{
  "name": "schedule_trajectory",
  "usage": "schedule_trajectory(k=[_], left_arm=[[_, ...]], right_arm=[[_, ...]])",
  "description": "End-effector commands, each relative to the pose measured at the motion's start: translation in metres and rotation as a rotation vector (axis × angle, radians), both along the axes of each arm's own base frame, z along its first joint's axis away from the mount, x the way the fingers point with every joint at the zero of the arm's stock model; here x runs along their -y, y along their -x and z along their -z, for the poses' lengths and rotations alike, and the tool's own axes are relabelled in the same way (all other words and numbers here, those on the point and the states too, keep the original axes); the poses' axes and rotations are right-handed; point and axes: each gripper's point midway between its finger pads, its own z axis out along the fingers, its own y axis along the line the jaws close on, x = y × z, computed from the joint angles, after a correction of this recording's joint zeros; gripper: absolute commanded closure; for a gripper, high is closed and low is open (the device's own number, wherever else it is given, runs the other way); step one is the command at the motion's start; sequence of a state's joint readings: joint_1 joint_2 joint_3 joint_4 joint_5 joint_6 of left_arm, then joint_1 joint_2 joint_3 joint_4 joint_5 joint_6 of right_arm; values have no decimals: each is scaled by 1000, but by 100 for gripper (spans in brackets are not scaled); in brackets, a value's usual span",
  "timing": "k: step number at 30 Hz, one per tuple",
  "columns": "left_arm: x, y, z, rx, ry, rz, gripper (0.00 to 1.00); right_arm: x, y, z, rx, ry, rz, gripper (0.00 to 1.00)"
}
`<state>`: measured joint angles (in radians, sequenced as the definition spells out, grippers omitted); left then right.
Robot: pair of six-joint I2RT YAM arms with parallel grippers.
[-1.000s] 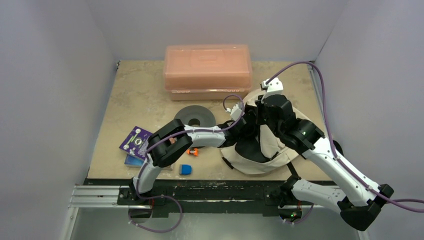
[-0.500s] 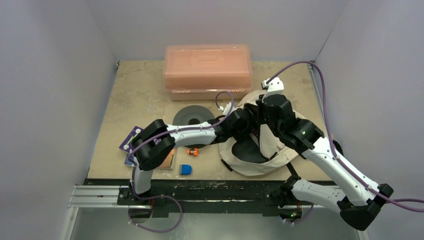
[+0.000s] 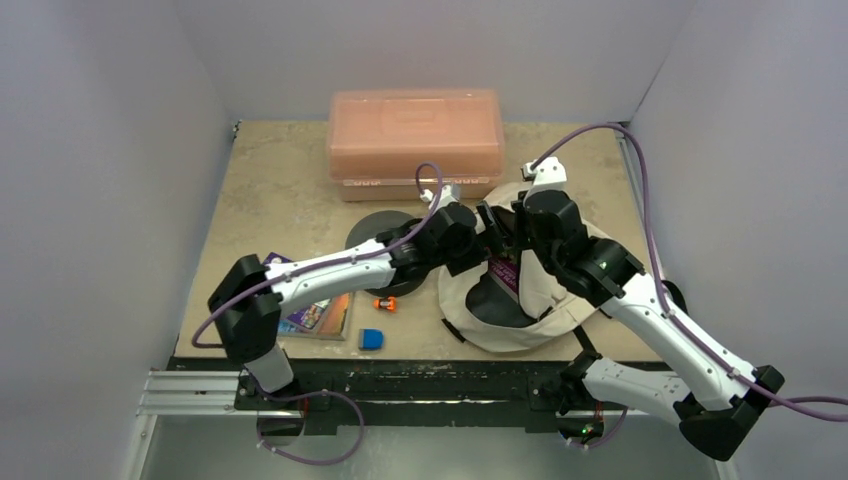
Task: Pack the student bag
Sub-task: Place the book in the student bag, then pick up the book from the center of the board.
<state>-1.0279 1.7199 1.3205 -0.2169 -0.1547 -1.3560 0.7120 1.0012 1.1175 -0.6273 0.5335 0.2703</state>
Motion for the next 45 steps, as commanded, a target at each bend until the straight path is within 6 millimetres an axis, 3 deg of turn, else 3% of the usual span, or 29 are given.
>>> schedule_trajectory(k=[1,7,9,14,19,21,23,27,33,36,40,45], left_arm=[[-43,11,-29,177,-82,70,0],[-114,26,-43,392,-263,135,0],[-153,26,-40,437,-374,97,0],[-261,22,-24,413,-564,-53,0],[-344,26,-5,296,-658,-207,0],[-364,29,-3,266,-679,-257,0],[-382,30,-1,218,-694,-314,0],[-409,27,11,100,-636,-398,0],[-466,27,24,-25,-540,-649,0],[-491,28,40,-80,-502,-767,0],[-521,39,62,-177,-454,-953,0],[-544,49,77,-201,-462,-1075,0]], right_arm=[[6,-6,-5,37,-11,48,100],[-7,-5,7,6,-26,-11,100],[-18,-3,12,-14,-42,-68,100],[-58,9,30,-87,-163,-240,89],[-98,22,57,-160,-248,-432,88],[-109,25,68,-190,-263,-478,88],[-121,28,78,-242,-308,-498,69],[-143,37,91,-314,-346,-593,55],[-157,39,85,-294,-364,-639,36],[-159,40,84,-282,-356,-661,27],[-160,40,82,-268,-325,-696,18],[-160,44,82,-246,-299,-750,17]])
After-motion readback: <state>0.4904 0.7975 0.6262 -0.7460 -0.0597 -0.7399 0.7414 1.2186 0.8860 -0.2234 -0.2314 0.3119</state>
